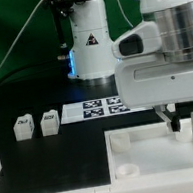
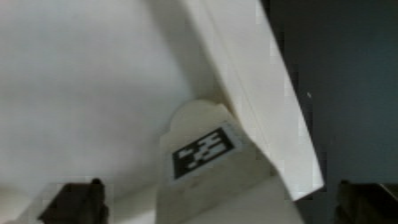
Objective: Assemble one leg
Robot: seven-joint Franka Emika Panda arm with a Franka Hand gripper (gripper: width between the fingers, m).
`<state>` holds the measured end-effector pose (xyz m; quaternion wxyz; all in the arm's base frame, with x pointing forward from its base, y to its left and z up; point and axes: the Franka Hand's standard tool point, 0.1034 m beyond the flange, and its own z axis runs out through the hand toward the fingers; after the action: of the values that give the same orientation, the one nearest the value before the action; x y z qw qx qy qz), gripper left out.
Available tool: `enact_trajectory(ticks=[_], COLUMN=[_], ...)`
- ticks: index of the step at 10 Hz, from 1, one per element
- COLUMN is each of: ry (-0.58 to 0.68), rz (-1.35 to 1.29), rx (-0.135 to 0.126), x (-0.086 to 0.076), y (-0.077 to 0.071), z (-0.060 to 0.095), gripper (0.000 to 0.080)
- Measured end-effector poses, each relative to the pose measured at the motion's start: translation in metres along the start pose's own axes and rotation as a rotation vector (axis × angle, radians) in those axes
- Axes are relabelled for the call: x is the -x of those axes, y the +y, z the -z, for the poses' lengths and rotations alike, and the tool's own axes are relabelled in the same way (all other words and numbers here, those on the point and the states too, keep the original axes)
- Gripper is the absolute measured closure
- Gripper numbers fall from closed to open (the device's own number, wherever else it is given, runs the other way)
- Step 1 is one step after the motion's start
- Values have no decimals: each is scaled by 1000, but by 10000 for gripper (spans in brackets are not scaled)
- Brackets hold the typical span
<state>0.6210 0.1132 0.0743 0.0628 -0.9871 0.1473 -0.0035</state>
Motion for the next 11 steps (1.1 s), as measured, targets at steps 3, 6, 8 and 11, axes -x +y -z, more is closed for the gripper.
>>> enact_trajectory(ticks=[3,6,8,11], ry=[3,2,0,-25], rz=[150,-7,-231,-782], rx=[11,6,-3,18], x=[-1,0,0,-4], y=[3,2,1,-2], z=[0,0,0,0], gripper=[151,439,509,509])
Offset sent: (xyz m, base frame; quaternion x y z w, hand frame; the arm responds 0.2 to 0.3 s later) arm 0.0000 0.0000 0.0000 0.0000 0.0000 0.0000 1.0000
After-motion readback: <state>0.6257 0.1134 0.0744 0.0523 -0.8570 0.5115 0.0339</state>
